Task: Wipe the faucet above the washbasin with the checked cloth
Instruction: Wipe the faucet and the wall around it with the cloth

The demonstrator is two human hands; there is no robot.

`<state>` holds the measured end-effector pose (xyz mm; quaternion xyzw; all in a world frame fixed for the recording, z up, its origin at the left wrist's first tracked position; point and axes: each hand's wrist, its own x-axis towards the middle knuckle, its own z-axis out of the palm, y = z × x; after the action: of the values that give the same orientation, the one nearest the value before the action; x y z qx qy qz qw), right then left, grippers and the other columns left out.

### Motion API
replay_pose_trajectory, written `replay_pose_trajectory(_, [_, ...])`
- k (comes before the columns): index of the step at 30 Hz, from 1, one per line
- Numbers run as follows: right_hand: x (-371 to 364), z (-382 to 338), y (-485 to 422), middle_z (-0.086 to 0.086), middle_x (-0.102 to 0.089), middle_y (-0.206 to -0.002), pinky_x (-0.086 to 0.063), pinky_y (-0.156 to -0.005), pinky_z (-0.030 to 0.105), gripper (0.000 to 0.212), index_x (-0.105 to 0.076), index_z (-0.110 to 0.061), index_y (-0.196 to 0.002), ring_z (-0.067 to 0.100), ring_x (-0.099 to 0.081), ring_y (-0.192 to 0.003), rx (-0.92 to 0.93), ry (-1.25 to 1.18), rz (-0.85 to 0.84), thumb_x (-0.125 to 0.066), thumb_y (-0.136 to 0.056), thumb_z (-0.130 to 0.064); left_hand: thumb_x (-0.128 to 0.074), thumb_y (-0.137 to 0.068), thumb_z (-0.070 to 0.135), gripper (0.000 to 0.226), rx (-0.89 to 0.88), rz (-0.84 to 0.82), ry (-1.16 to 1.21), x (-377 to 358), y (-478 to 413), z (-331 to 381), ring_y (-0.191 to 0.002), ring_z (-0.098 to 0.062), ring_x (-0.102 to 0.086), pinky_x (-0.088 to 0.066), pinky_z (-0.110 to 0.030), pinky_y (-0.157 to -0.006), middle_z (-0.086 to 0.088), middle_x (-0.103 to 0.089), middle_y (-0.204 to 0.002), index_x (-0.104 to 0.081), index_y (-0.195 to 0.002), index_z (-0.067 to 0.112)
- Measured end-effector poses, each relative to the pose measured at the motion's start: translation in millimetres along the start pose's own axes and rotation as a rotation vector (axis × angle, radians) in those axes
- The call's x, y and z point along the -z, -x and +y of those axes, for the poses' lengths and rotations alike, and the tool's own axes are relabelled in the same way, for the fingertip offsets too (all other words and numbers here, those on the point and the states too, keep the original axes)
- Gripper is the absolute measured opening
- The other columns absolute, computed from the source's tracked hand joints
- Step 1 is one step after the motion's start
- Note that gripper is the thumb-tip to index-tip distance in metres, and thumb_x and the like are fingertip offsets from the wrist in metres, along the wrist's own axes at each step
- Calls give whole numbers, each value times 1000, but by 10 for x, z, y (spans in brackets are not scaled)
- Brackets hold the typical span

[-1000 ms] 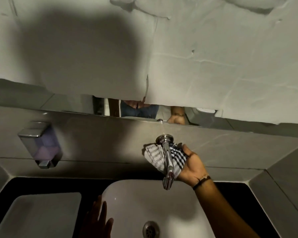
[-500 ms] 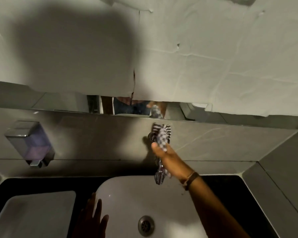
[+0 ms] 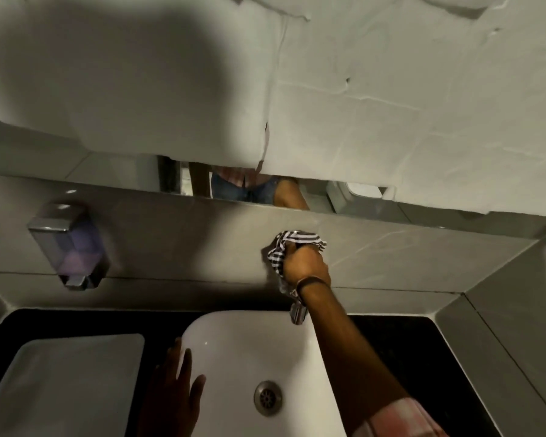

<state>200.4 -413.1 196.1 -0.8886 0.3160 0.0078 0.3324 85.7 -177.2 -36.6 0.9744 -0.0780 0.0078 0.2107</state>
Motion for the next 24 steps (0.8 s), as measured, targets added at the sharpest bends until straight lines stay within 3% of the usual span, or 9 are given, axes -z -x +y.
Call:
replay_pose_trajectory(4, [-72,311,212,16,-74,-119,-50,-94,43,50,-63,-15,-115,39,-68,-110,58,104,28,-41,-100,-58,-10,-96,59,84,23,2,-35,-31,18,-20,-126,-45,-52,-44,-58,-99,-25,-47,-146,-58,-129,-2])
replay_pose_trajectory(7, [-95,454,328,15,-75,-113,-48,-85,42,31,-52,-21,-101,39,-69,-106,118,153,91,-42,-101,-50,-10,-96,59,85,27,-10,-25,-30,-20,-13,-123,-46,-55,-45,-59,-95,-25,-49,-143,-61,-126,-2])
replay_pose_trajectory(11, [-39,44,-7,20,-65,-134,-51,-87,38,39,-61,-5,-133,38,-65,-120,-9,109,-31,-42,-105,-25,-12,-97,58,81,12,-53,-5,-12,18,-19,-130,-42,-50,-42,-57,-101,-22,-44,-149,-55,-133,1])
replay_pose_trajectory(14, [-8,12,-85,17,-69,-131,-52,-75,21,43,-66,-11,-124,34,-69,-101,-21,91,-37,-43,-104,-41,-12,-96,58,80,18,-65,8,-24,3,-42,-132,-41,-47,-40,-56,-103,-21,-42,-150,-53,-135,2])
replay_pose_trajectory(17, [-86,333,243,15,-72,-121,-50,-92,41,42,-58,-18,-114,37,-68,-106,29,87,47,-36,-103,-53,-11,-96,60,82,36,-71,24,-37,-14,-43,-130,-43,-49,-42,-57,-101,-21,-44,-149,-57,-132,1])
replay_pose_trajectory(19, [-120,455,389,13,-73,-114,-48,-83,41,33,-49,-22,-101,31,-63,-91,57,121,83,-36,-104,-52,-11,-96,59,82,48,-57,23,-29,-18,-51,-128,-44,-51,-43,-57,-99,-22,-45,-147,-59,-130,1])
replay_pose_trajectory(22, [-65,256,201,17,-71,-120,-47,-78,39,36,-60,-12,-119,37,-68,-103,35,175,53,-39,-105,-38,-12,-97,58,80,51,-81,34,18,0,-19,-128,-43,-51,-43,-57,-99,-23,-45,-147,-57,-131,1])
replay_pose_trajectory(24, [29,35,47,19,-71,-111,-49,-70,30,36,-70,-11,-110,31,-71,-91,-3,154,-13,-47,-99,-36,-12,-97,58,79,47,-83,28,14,17,-10,-130,-42,-49,-41,-56,-101,-22,-44,-149,-55,-133,1])
